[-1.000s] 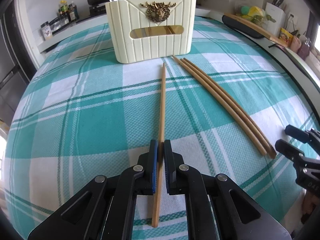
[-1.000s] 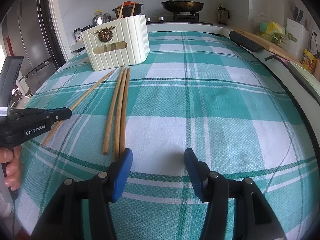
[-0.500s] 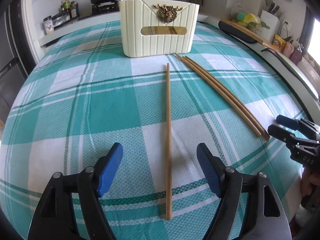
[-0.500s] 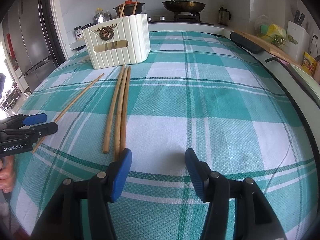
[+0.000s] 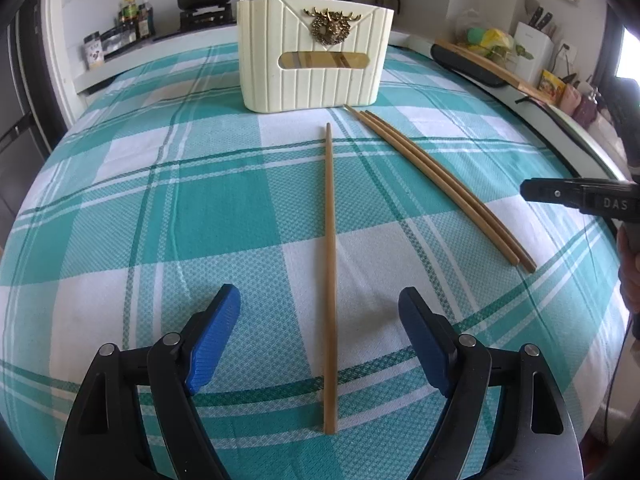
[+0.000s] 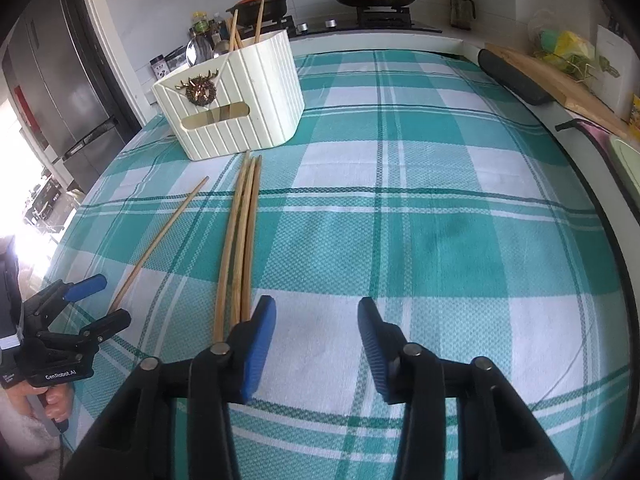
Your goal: Organize utensils
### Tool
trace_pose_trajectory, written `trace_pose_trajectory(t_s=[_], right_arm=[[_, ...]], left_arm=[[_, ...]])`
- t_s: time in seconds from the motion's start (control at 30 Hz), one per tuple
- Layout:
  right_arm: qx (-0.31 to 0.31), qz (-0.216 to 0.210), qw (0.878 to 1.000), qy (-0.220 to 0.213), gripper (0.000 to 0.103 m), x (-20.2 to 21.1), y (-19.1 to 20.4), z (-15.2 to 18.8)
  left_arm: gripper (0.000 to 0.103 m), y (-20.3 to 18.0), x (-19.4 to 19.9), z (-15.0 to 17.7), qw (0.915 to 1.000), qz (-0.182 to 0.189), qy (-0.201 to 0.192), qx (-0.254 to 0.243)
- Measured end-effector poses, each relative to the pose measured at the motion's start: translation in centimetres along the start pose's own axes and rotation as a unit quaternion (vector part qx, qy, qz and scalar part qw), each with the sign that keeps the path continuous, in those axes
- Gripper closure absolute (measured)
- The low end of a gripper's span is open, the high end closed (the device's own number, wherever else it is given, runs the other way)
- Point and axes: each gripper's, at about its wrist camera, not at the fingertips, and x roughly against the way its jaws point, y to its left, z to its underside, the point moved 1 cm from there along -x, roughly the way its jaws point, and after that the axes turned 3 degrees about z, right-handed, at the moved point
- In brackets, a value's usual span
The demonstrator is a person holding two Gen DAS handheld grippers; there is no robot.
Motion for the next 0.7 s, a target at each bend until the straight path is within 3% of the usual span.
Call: trace_pose_trajectory(t_s=[0.17, 0.27, 0.47, 0.6, 0.7], right_arm=[[0.047, -0.038, 0.998, 0.023, 0.078, -2.0, 2.9, -1.8], [0.073, -0.027, 0.996, 0.047, 0.089, -3.6, 4.2, -2.5], [0.109, -0.018, 0.990, 0.083, 0.092, -4.8, 5.6, -3.0], [0.104, 0.000, 0.990, 0.096, 0.097, -5.0, 5.5, -3.6], [0.067, 0.013, 0.994, 0.085, 0.097, -4.7, 4.4, -3.4]], left_arm=[[0.020, 0.2, 0.0, 0.0, 1.0000, 0.000, -0.002, 0.005], [0.019, 0.1, -0.1, 0.0, 1.0000, -0.004, -0.001, 0.006], [0.018, 0.3, -0.1, 0.0, 1.0000, -0.007, 0.000, 0.007], [0.018, 0.1, -0.1, 0.0, 0.9999, -0.012, 0.002, 0.002], [0.018, 0.2, -0.1, 0.0, 0.9999, -0.008, 0.000, 0.005]])
